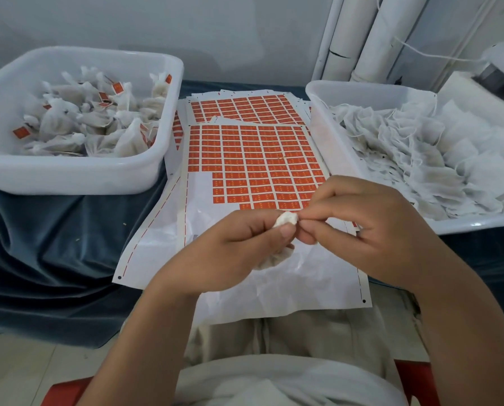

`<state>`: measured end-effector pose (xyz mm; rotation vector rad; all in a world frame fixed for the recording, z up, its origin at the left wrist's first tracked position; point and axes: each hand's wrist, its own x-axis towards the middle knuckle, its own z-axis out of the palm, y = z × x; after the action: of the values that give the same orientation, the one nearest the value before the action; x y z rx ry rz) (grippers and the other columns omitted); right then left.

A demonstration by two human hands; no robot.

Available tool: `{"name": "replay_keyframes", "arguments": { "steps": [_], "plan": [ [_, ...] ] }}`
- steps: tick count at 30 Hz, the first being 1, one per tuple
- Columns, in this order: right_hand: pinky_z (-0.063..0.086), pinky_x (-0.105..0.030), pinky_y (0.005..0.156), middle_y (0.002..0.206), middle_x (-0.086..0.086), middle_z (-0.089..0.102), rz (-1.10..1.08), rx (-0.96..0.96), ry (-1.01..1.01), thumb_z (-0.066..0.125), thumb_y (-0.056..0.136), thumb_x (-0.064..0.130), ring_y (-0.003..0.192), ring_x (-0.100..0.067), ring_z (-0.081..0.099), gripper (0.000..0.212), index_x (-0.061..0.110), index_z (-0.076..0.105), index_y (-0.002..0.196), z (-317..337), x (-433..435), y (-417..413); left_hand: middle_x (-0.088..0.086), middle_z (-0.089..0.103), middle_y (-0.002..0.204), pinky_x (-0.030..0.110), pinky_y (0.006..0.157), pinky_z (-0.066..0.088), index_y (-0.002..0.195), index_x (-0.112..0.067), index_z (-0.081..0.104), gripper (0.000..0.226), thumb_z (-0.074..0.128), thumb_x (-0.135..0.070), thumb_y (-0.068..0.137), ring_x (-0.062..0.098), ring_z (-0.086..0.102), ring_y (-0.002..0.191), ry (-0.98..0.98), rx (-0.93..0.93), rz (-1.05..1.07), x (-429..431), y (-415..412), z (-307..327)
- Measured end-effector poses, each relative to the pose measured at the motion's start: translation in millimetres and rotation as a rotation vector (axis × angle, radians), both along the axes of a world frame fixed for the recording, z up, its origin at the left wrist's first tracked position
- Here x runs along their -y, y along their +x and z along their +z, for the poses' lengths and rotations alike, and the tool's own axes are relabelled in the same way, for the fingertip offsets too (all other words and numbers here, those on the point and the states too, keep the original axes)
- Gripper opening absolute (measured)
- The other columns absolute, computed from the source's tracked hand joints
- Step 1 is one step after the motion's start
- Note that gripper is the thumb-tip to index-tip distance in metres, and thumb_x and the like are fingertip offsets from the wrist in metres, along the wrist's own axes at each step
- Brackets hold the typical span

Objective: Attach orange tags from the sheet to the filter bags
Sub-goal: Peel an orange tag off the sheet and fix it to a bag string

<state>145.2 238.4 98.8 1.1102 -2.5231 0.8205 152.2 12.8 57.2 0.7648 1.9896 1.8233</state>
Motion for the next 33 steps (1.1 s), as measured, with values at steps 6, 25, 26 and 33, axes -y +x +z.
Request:
{"name": "replay_keyframes", "arguments": {
  "steps": [6, 25, 26, 33],
  "plan": [
    [0.047, -0.013, 0.073, 0.090, 0.011, 0.066, -0.016, 0.021, 0.005, 0.072, 0.093, 0.020, 0.082, -0.006, 0.063, 0.009, 0.021, 0.081, 0.095, -3.7, 2.3, -0.6, -0.004, 0.065, 0.086, 0.025, 0.081, 0.055, 0.109, -0.035, 0.079, 0.029, 0.051, -0.043, 0.107, 0.013, 0.063, 0.084, -0.034, 0.087, -0.078, 8.3, -6.8, -11.2],
    [0.054, -0.034, 0.079, 0.100, -0.013, 0.076, 0.043, 0.979, -0.379, 0.063, 0.098, 0.034, 0.090, -0.023, 0.068, 0.020, 0.024, 0.080, 0.095, -23.4, 5.2, -13.5, -0.006, 0.058, 0.076, 0.034, 0.089, 0.053, 0.091, -0.018, 0.070, 0.034, 0.041, -0.021, 0.110, 0.011, 0.055, 0.073, 0.397, 0.284, -0.234, -4.7, -12.7, -31.4],
    [0.054, -0.034, 0.079, 0.098, -0.008, 0.076, 0.040, 0.931, -0.342, 0.062, 0.098, 0.035, 0.089, -0.021, 0.069, 0.019, 0.028, 0.079, 0.094, -21.4, 7.2, -11.7, -0.006, 0.058, 0.076, 0.035, 0.089, 0.053, 0.091, -0.019, 0.070, 0.032, 0.044, -0.024, 0.110, 0.010, 0.055, 0.073, 0.409, 0.288, -0.239, -4.8, -12.8, -31.7],
    [0.056, -0.020, 0.075, 0.088, 0.014, 0.071, -0.074, 0.312, -0.328, 0.074, 0.094, 0.024, 0.088, -0.015, 0.071, 0.006, 0.029, 0.072, 0.094, -19.1, 19.2, -0.9, -0.007, 0.057, 0.077, 0.035, 0.090, 0.051, 0.091, -0.018, 0.066, 0.026, 0.052, -0.030, 0.109, 0.010, 0.053, 0.072, 0.541, 0.327, -0.255, -5.8, -13.6, -30.3]
  ]
}}
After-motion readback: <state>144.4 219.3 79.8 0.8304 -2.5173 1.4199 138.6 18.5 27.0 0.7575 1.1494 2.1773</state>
